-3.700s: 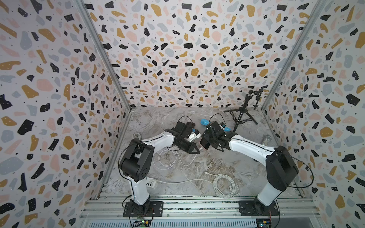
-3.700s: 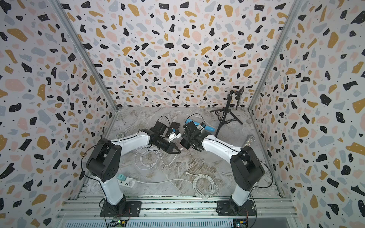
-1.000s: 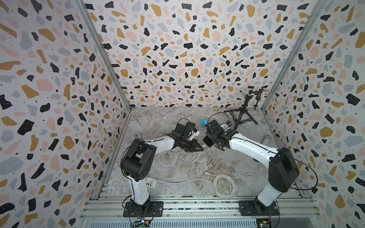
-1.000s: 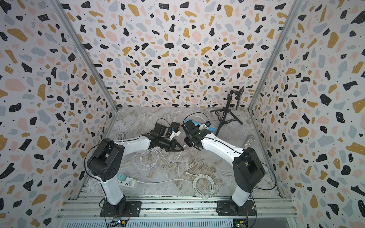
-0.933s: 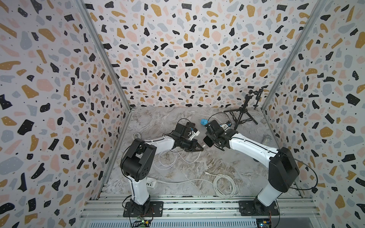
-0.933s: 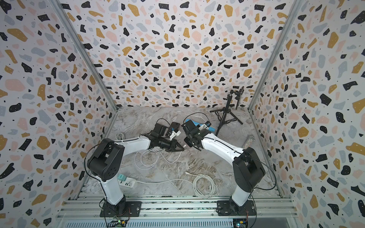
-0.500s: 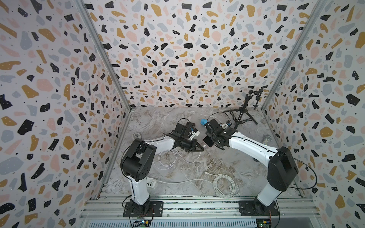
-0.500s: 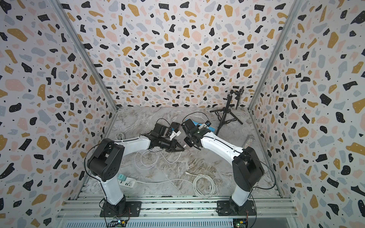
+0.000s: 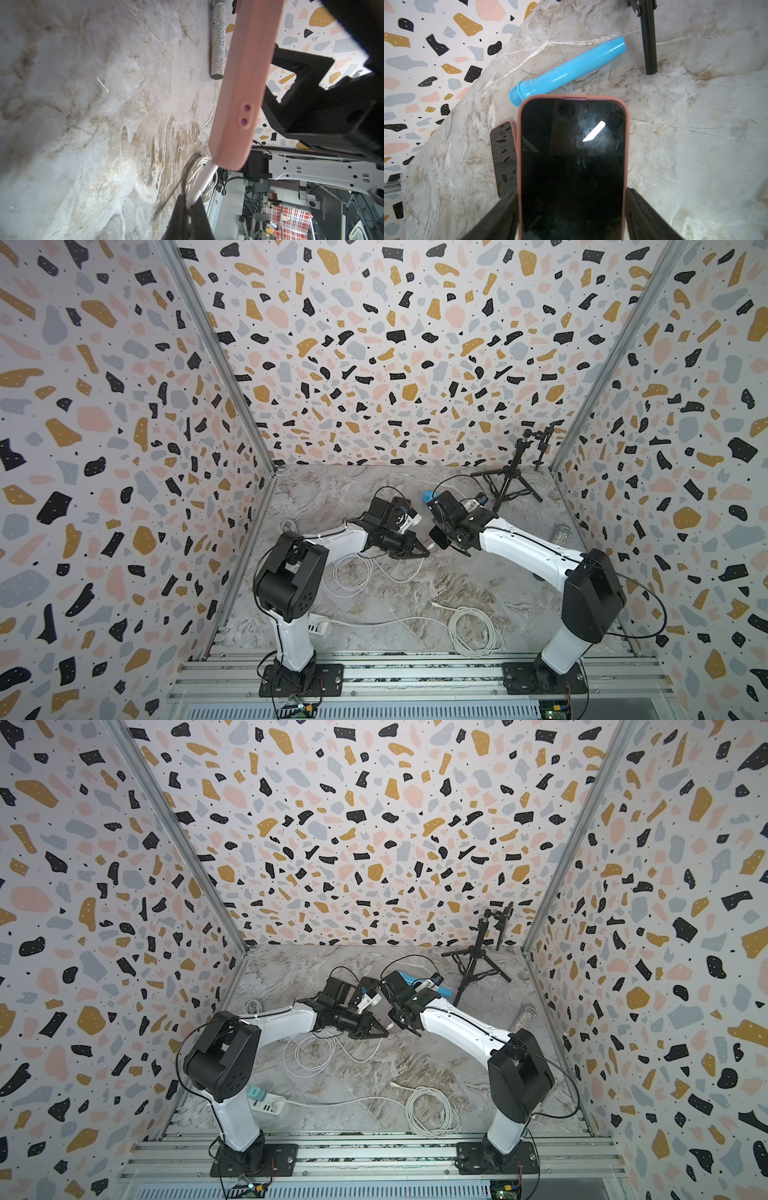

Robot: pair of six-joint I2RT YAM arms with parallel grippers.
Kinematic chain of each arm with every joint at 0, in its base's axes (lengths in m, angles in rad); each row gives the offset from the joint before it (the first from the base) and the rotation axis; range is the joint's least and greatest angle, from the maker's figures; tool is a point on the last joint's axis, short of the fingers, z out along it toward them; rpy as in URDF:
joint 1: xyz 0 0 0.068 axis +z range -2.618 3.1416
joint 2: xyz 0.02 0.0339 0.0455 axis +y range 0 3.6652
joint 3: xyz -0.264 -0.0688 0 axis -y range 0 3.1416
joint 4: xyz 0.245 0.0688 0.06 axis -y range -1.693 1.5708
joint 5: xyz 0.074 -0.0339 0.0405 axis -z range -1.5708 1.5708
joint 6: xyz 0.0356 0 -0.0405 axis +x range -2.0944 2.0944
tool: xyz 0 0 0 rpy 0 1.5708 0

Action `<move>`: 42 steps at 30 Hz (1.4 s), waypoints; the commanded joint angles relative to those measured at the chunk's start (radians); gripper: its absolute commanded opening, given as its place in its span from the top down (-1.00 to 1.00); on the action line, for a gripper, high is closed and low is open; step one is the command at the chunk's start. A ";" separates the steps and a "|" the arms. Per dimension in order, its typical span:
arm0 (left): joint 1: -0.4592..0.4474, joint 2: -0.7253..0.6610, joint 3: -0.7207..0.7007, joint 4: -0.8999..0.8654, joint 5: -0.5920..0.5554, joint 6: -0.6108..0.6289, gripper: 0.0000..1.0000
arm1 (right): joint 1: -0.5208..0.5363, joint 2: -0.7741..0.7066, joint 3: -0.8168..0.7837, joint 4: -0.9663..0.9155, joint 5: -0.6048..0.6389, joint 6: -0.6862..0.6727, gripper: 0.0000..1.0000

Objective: Plug the charging cable into the phone
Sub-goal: Insert the charging cable into the phone.

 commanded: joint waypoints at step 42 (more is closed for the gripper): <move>-0.008 -0.015 0.140 -0.180 0.036 0.359 0.05 | -0.011 -0.037 -0.065 -0.025 -0.068 -0.017 -0.43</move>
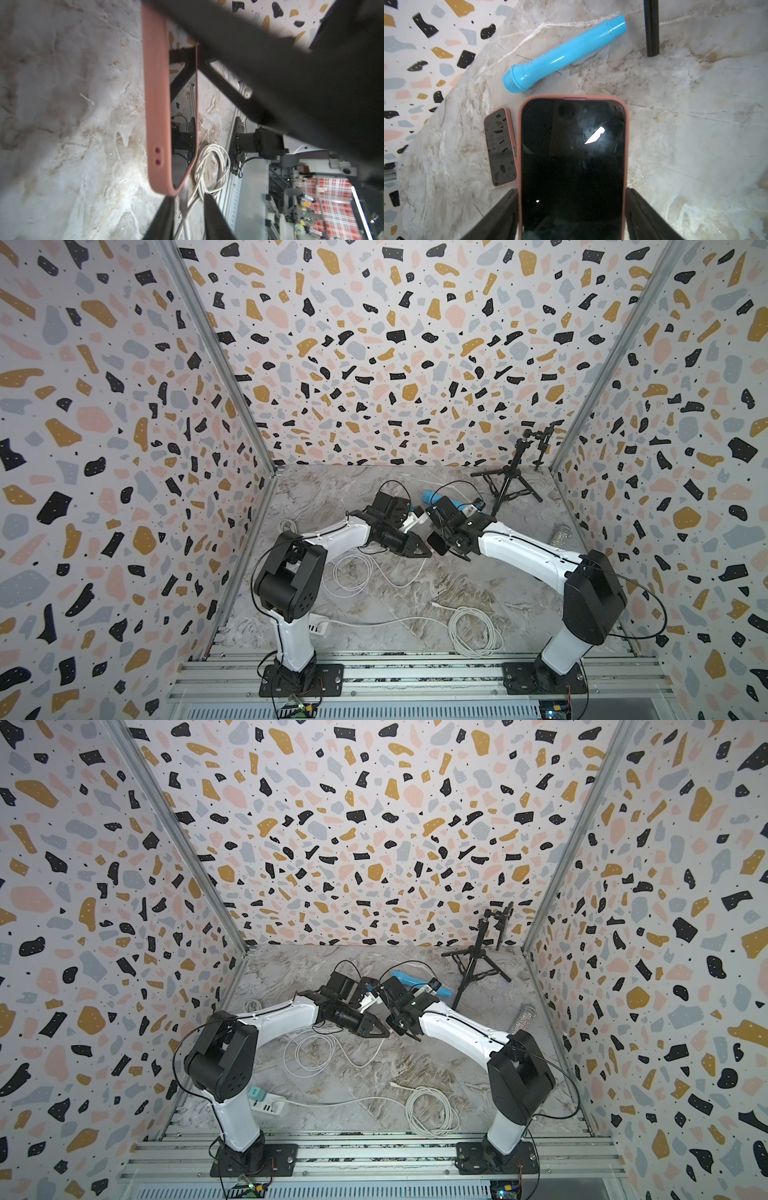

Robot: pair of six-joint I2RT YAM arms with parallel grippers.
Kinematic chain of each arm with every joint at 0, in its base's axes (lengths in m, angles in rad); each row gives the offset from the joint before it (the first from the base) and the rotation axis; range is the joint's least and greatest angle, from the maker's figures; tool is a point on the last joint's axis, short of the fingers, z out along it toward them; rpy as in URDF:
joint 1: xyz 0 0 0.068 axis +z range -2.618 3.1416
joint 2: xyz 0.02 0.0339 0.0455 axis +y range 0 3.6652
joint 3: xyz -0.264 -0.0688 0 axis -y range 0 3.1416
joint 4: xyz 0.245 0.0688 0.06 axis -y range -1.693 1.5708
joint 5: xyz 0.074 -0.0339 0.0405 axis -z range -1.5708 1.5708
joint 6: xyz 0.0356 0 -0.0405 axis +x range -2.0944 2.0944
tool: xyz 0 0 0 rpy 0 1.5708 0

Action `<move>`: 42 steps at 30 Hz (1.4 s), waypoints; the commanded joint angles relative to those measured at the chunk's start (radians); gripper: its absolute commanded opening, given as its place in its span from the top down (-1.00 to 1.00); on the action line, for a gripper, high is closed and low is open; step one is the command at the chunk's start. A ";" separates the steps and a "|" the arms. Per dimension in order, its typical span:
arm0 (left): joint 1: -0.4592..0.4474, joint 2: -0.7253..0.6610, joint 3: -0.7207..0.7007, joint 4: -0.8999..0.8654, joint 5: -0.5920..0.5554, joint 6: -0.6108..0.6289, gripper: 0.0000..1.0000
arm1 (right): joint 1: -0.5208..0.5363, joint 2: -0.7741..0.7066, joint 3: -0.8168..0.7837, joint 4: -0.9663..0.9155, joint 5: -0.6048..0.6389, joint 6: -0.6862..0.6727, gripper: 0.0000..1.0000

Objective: Plug the charging cable into the phone
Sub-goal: Insert the charging cable into the phone, then place the phone at the center of the board.

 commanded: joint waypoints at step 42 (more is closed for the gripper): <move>0.172 -0.145 0.035 -0.297 -0.076 0.360 -0.27 | -0.286 0.042 0.107 -0.148 -0.220 -0.929 -0.99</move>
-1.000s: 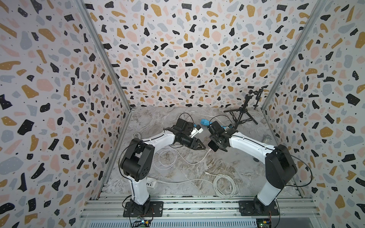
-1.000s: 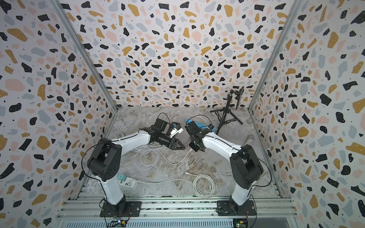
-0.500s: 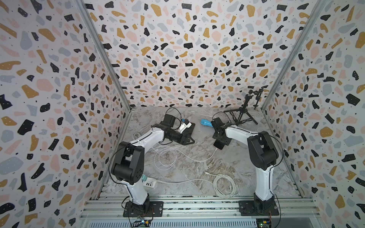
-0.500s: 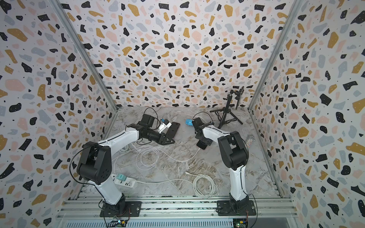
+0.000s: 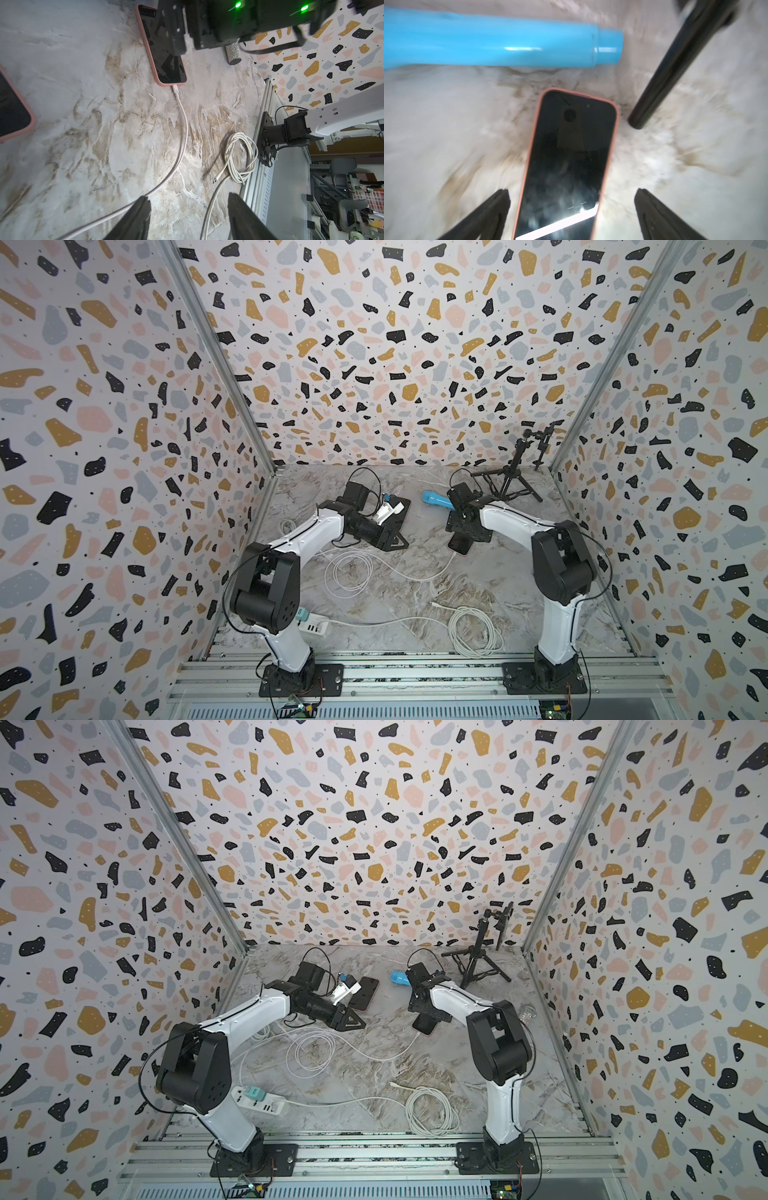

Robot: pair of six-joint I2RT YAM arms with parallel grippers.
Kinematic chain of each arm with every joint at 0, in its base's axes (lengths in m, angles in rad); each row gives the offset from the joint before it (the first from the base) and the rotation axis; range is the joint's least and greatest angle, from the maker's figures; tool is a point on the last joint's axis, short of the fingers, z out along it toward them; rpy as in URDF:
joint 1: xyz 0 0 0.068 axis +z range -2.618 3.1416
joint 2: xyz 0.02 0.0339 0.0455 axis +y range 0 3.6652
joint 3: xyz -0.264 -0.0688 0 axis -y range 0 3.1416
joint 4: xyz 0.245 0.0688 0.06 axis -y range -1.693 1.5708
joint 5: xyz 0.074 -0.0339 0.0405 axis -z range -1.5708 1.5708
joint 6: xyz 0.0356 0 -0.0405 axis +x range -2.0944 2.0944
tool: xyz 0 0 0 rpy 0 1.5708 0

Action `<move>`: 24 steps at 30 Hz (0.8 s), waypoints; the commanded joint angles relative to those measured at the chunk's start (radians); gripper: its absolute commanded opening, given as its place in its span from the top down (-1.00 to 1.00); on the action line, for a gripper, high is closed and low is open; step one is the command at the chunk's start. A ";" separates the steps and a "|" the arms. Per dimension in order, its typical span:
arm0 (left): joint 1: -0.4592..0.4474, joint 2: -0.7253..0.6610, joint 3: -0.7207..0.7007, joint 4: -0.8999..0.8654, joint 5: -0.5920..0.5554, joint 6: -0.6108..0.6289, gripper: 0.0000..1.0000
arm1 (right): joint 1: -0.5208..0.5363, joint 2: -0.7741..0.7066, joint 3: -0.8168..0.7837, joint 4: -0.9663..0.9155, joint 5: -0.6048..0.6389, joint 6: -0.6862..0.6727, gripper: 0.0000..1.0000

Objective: Plug the charging cable into the phone
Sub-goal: Place the phone at the center of the board, then pick up the charging cable from the center of the board.

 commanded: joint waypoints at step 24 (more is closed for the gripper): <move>0.047 -0.033 -0.013 -0.136 0.020 0.182 -0.24 | 0.163 -0.037 -0.256 -0.368 -0.998 -1.151 -0.45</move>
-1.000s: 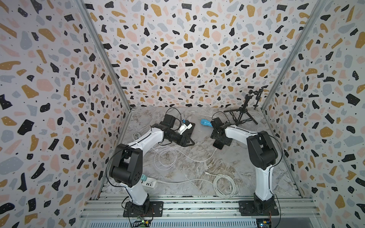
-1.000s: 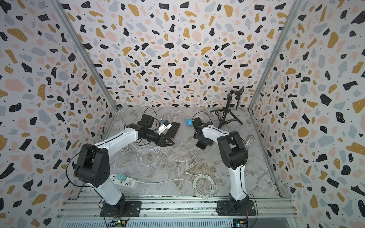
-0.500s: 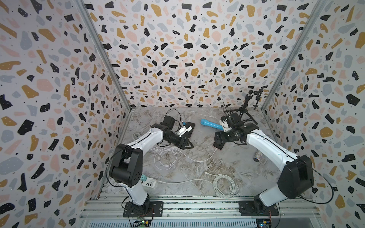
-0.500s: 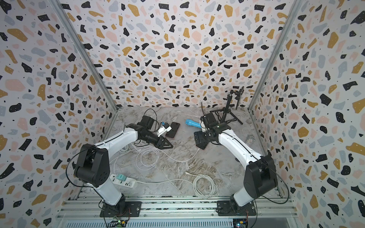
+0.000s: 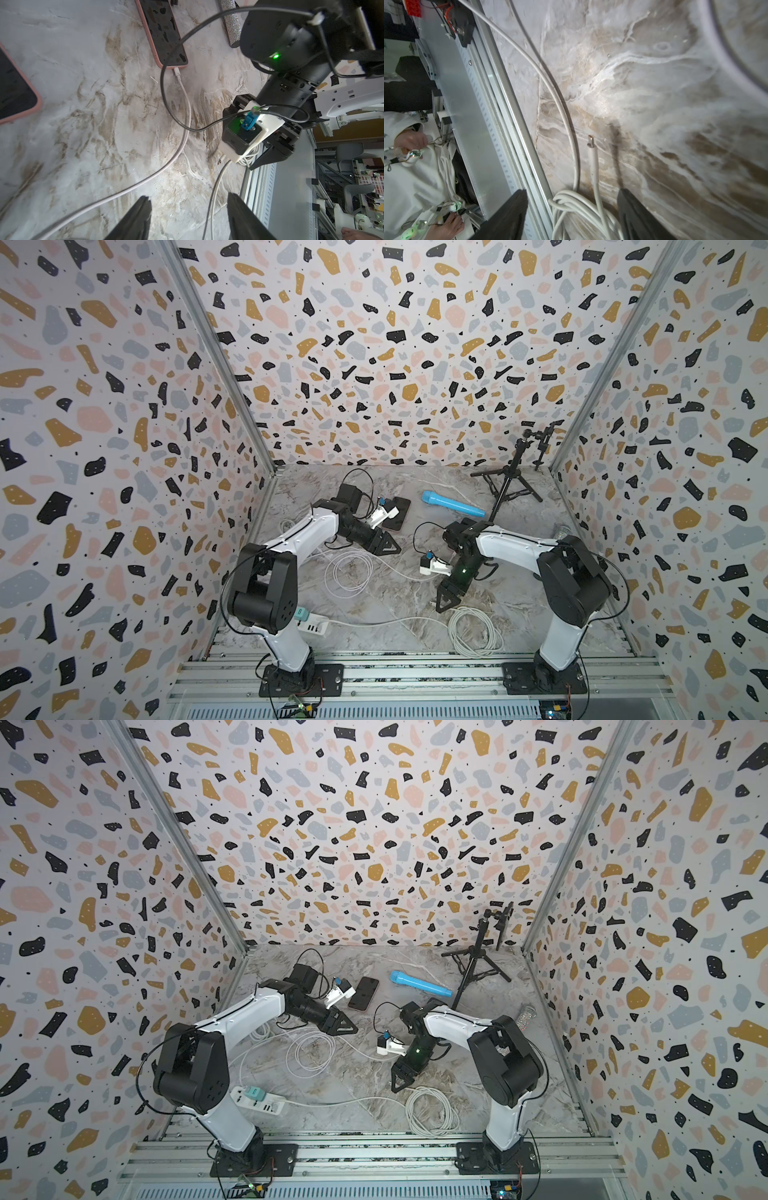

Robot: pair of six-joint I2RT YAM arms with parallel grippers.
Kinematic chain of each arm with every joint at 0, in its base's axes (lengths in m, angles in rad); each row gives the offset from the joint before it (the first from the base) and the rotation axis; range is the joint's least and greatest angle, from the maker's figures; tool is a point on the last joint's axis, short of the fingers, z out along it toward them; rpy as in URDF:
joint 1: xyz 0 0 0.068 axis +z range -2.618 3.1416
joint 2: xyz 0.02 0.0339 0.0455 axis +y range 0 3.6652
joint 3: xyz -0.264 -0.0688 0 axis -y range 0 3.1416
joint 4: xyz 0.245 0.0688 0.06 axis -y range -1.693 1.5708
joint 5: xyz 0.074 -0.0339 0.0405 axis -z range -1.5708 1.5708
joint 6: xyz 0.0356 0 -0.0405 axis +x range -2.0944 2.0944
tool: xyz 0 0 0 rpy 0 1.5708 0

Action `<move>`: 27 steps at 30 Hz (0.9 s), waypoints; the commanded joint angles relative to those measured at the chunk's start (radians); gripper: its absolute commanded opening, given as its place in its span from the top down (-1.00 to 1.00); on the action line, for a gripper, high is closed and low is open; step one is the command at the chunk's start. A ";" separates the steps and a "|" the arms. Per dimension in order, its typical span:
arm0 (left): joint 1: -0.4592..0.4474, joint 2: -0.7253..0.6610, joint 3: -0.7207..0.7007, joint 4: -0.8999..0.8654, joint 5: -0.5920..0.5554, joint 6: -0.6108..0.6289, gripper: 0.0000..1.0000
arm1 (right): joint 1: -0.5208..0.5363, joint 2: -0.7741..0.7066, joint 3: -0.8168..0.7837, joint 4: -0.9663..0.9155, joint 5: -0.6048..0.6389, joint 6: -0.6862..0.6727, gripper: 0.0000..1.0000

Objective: Plug the charging cable into the phone
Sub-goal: Pick up the charging cable from the center of the board.

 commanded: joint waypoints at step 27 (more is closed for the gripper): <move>0.017 -0.026 -0.044 0.056 0.030 -0.044 -0.20 | -0.030 0.031 0.022 0.035 -0.120 -0.084 0.97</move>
